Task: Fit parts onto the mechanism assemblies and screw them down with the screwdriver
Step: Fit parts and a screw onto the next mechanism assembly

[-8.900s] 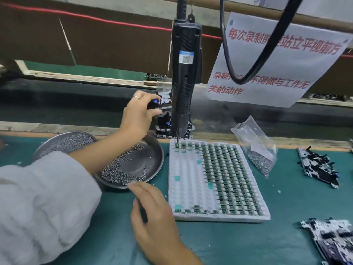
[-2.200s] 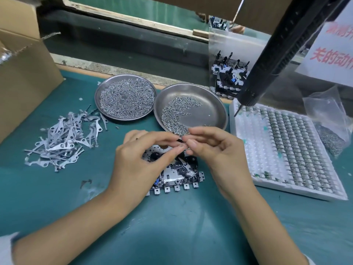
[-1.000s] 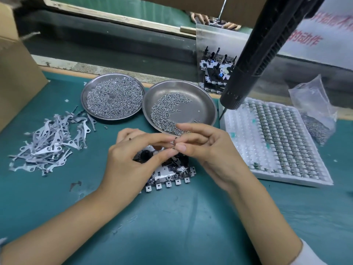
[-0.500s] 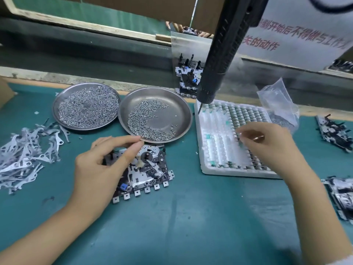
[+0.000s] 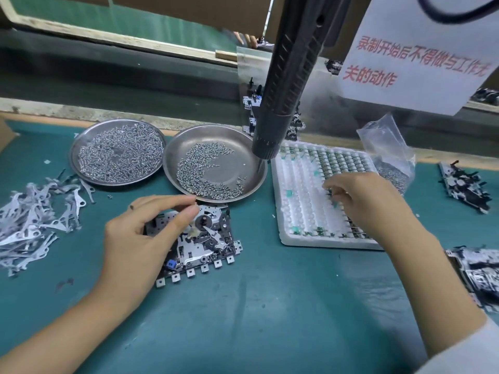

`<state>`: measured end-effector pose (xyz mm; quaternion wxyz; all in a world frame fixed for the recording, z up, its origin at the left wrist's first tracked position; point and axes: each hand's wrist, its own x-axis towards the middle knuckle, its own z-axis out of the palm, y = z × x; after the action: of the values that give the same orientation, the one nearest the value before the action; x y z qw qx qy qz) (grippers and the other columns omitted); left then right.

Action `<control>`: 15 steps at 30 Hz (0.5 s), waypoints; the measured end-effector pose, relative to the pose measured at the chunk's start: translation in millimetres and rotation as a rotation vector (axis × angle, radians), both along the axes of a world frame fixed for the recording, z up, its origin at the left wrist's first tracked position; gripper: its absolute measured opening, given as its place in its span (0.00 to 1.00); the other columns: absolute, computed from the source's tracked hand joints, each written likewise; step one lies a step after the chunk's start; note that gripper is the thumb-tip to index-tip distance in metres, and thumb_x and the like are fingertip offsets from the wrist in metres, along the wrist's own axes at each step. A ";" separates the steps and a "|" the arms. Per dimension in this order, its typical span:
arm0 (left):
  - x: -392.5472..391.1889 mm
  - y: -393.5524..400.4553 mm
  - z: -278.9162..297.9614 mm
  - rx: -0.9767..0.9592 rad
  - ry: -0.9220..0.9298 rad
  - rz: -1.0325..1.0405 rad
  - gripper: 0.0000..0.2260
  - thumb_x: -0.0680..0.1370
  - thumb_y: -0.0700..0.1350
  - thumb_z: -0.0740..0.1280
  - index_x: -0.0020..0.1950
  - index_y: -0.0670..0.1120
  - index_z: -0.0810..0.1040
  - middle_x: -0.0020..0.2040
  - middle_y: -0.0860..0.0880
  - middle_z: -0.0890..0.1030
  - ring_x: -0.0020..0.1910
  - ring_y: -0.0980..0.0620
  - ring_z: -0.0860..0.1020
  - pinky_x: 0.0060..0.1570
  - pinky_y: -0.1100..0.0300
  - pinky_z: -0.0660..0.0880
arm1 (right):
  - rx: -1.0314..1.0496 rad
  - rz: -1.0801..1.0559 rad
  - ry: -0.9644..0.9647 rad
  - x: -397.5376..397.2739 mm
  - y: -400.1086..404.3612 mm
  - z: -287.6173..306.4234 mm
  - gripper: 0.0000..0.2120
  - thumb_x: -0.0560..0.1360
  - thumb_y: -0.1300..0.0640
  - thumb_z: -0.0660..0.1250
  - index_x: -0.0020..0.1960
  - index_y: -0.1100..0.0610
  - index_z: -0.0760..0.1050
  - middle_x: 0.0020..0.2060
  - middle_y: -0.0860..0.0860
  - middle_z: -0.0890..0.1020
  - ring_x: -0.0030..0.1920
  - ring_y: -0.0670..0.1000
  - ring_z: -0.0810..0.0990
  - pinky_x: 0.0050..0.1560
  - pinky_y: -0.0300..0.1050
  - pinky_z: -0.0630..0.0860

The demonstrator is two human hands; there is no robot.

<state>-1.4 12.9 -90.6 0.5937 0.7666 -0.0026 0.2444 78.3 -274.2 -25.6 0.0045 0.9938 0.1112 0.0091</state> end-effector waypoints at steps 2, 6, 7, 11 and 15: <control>-0.7 -0.3 1.0 -0.002 -0.001 -0.011 0.08 0.68 0.52 0.71 0.46 0.56 0.82 0.43 0.61 0.82 0.43 0.61 0.77 0.49 0.69 0.71 | 0.033 0.019 -0.040 -2.3 -3.5 4.2 0.15 0.74 0.71 0.63 0.56 0.58 0.80 0.49 0.54 0.82 0.50 0.58 0.79 0.47 0.50 0.75; -1.0 -1.8 2.5 0.026 -0.020 -0.033 0.07 0.69 0.50 0.70 0.47 0.57 0.81 0.44 0.63 0.82 0.45 0.57 0.79 0.52 0.62 0.72 | 0.555 -0.009 0.023 -19.9 1.0 21.0 0.07 0.72 0.67 0.71 0.43 0.55 0.82 0.38 0.47 0.84 0.40 0.45 0.82 0.41 0.35 0.78; -1.4 -2.1 2.5 0.033 -0.021 -0.038 0.07 0.69 0.50 0.70 0.47 0.56 0.81 0.44 0.63 0.82 0.46 0.56 0.79 0.52 0.60 0.73 | 0.712 0.005 0.128 -26.9 9.0 23.2 0.08 0.71 0.66 0.72 0.41 0.54 0.82 0.37 0.48 0.84 0.39 0.44 0.82 0.40 0.35 0.79; -1.3 -2.8 1.8 0.068 -0.037 -0.054 0.09 0.70 0.46 0.70 0.48 0.57 0.81 0.45 0.64 0.81 0.46 0.58 0.77 0.52 0.59 0.72 | 1.166 0.158 0.508 -48.3 59.7 7.6 0.09 0.72 0.70 0.69 0.41 0.57 0.78 0.45 0.53 0.85 0.38 0.47 0.82 0.38 0.37 0.78; -0.5 -1.5 0.0 0.096 -0.046 -0.064 0.09 0.71 0.48 0.71 0.49 0.58 0.81 0.45 0.64 0.81 0.47 0.58 0.76 0.52 0.57 0.72 | 1.357 0.168 0.563 -50.1 105.5 -19.1 0.11 0.71 0.71 0.70 0.41 0.54 0.80 0.41 0.54 0.85 0.40 0.47 0.82 0.45 0.40 0.80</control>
<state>-1.9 11.4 -90.6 0.5637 0.7878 -0.0523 0.2426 28.1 -168.7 -44.6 -0.6403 0.7310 0.1536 -0.1790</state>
